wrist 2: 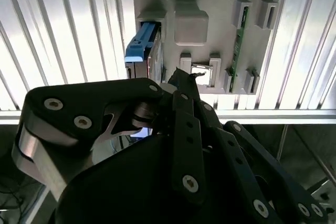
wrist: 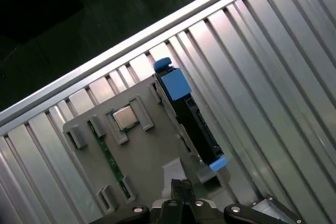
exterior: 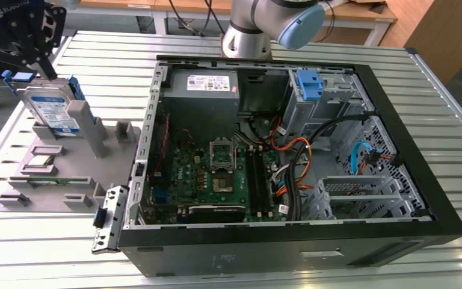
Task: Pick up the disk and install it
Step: 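Reach for the disk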
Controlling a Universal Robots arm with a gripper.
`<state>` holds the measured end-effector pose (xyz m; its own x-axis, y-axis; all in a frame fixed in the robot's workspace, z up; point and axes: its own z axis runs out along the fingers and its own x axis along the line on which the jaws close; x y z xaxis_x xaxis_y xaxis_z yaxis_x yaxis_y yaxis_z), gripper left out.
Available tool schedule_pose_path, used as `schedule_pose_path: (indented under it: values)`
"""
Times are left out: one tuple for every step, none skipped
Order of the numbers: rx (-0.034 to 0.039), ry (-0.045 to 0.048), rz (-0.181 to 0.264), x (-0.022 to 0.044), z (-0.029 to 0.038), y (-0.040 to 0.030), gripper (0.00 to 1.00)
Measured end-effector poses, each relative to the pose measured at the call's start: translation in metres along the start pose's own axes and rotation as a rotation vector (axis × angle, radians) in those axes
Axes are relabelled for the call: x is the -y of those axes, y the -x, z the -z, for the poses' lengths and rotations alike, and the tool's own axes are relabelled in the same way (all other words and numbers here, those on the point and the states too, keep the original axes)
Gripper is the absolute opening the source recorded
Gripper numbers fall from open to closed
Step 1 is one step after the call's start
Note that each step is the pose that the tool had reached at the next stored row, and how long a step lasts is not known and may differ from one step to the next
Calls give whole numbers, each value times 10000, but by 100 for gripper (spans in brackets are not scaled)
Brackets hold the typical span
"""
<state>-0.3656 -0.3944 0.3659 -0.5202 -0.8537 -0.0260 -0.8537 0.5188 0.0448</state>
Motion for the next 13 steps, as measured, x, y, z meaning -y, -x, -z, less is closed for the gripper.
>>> schedule_pose_path:
  values:
    - [-8, 5, 179, 0, -2, 0, 10]
    - [-16, 9, 359, 0, -5, 0, 10]
    - [-24, 14, 542, 0, -8, 0, 10]
    - [-29, 16, 629, 1, -9, 0, 10]
    - [-30, 18, 643, 0, -9, 0, 10]
    - [-31, 18, 645, 0, -9, 0, 10]
    - [-30, 17, 646, 1, -10, 0, 10]
    - [-29, 17, 646, 1, -10, 0, 10]
    - [-29, 17, 646, 1, -10, 0, 10]
    - [-29, 17, 646, 1, -10, 0, 10]
    - [-29, 17, 645, 0, -10, 0, 10]
    - [-29, 17, 646, 0, -11, 0, 10]
    - [-29, 17, 646, 1, -10, 0, 10]
